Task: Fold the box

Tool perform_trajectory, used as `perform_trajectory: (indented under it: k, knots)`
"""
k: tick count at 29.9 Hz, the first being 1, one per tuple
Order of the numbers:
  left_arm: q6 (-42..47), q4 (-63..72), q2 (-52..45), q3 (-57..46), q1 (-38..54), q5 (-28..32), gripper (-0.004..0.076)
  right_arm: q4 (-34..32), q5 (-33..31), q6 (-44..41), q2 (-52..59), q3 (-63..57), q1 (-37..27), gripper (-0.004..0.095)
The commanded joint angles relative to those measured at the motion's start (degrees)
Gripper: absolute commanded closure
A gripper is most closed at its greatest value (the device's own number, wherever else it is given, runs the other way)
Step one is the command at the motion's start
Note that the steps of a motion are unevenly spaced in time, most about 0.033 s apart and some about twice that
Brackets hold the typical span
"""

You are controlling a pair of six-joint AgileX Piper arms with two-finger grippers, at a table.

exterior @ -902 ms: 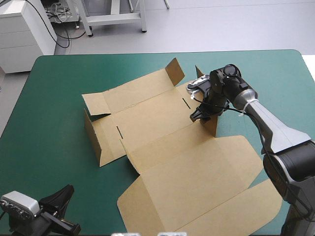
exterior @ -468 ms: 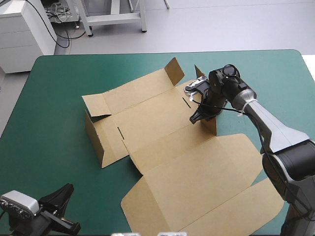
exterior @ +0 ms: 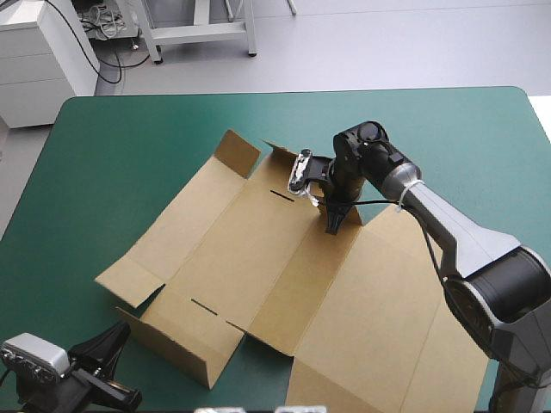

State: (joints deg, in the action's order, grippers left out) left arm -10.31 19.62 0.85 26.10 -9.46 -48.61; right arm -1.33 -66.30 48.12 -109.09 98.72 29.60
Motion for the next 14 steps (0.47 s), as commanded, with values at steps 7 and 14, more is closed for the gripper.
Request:
perform_trajectory:
  k: [7, 14]
  knots:
    - [-0.06, 2.95, 0.87, 1.26, -0.06, 4.1, 0.0731, -7.26, 3.21, 8.78, -3.94, 12.0, 1.45, 0.093]
    - [-0.06, 3.12, 0.87, 1.26, -0.06, 4.1, 0.0731, -1.76, -0.75, 8.76, -10.45, 17.0, 2.19, 0.093]
